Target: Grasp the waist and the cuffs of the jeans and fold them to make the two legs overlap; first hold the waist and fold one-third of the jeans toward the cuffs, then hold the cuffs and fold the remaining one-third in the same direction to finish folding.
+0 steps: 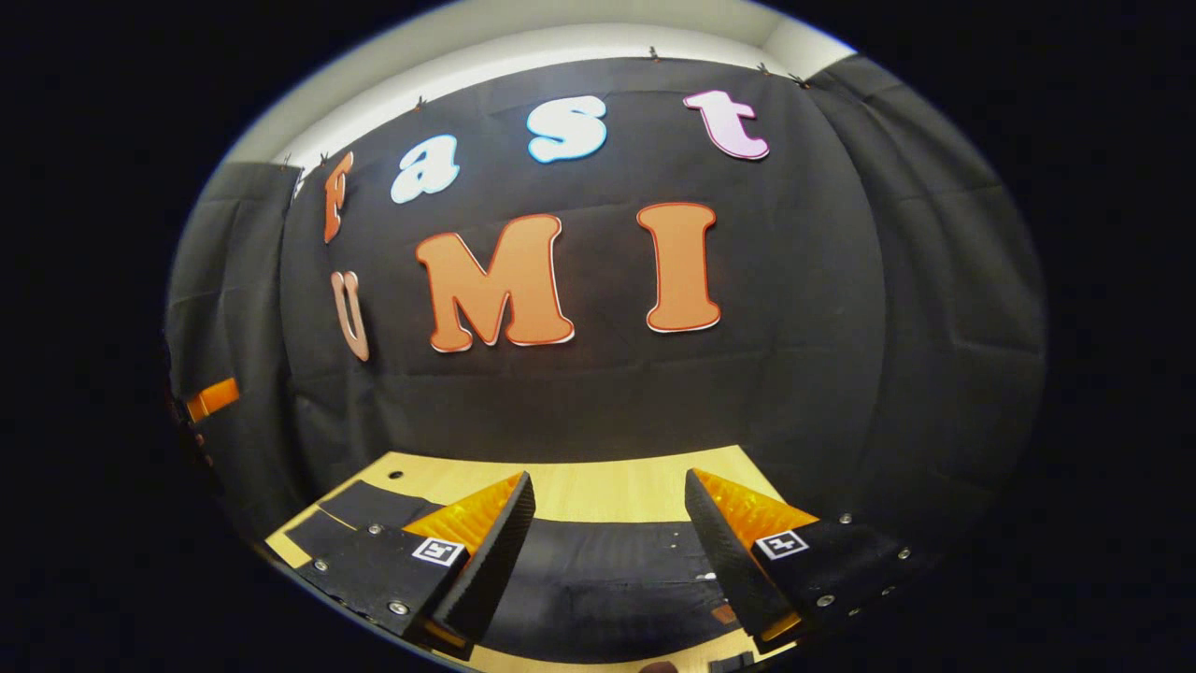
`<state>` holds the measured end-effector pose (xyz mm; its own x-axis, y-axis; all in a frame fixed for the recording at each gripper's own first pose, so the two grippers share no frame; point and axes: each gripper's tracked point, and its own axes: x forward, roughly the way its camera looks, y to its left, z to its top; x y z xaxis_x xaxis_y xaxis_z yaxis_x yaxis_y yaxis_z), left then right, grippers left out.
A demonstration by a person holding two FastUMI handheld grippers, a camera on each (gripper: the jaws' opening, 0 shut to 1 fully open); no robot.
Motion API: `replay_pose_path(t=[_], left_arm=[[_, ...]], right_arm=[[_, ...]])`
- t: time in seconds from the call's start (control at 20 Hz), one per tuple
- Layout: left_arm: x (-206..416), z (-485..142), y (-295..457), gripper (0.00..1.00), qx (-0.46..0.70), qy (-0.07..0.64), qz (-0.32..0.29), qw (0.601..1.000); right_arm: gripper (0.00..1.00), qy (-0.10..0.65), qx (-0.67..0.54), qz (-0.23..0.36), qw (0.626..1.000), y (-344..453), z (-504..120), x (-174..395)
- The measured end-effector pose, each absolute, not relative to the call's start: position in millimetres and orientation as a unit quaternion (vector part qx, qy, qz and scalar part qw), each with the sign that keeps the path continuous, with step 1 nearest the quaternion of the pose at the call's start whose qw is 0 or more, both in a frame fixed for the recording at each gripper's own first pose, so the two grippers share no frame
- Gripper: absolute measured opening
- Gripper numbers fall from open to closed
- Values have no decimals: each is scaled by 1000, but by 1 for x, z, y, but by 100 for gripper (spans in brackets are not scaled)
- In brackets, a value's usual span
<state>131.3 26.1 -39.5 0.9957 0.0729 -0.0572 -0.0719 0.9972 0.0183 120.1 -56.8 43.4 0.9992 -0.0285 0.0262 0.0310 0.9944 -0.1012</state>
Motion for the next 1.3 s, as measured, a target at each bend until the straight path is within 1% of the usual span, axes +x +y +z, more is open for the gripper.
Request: replay_pose_path(t=[0.05, 0.1, 0.15, 0.2, 0.25, 0.35, 0.4, 0.45, 0.55, 0.6, 0.65, 0.75, 0.85, 1.0, 1.3], left_arm=[[139, -50, 34, 96, 1, 41, 29, 999], [145, -56, 43, 96, -10, 49, 22, 999], [150, -64, 54, 98, -23, 58, 22, 998], [152, -75, 67, 97, -35, 71, 27, 997], [153, -91, 79, 97, -49, 87, 33, 994], [139, -131, 97, 98, -105, 145, 40, 983], [129, -152, 109, 98, -142, 175, 54, 973], [119, -175, 124, 96, -181, 205, 79, 959], [99, -218, 148, 98, -268, 252, 117, 923], [86, -236, 158, 98, -305, 271, 140, 902], [74, -255, 168, 98, -331, 278, 158, 888], [58, -279, 182, 98, -369, 289, 189, 863], [38, -304, 198, 98, -411, 302, 227, 829], [24, -346, 219, 98, -474, 309, 277, 777], [13, -414, 240, 98, -511, 335, 345, 713]], right_arm=[[98, -15, -56, -17, 998, -46, 44, 122], [98, -21, -56, -14, 998, -34, 47, 126], [100, -21, -54, -12, 998, -25, 46, 131], [97, -14, -48, -12, 999, -18, 41, 136], [98, -3, -44, -7, 999, -9, 34, 141], [98, 24, -42, 11, 999, 6, 21, 149], [98, 32, -46, 15, 998, 10, 17, 153], [97, 37, -52, 18, 998, 11, 16, 158], [98, 51, -56, 27, 997, 16, 13, 166], [100, 63, -54, 36, 996, 20, 10, 170], [97, 72, -53, 38, 995, 20, 8, 175], [97, 78, -50, 40, 995, 19, 9, 182], [98, 88, -43, 45, 994, 22, 6, 192], [97, 101, -43, 49, 993, 25, 1, 199], [98, 115, -39, 40, 992, 15, 0, 200]])
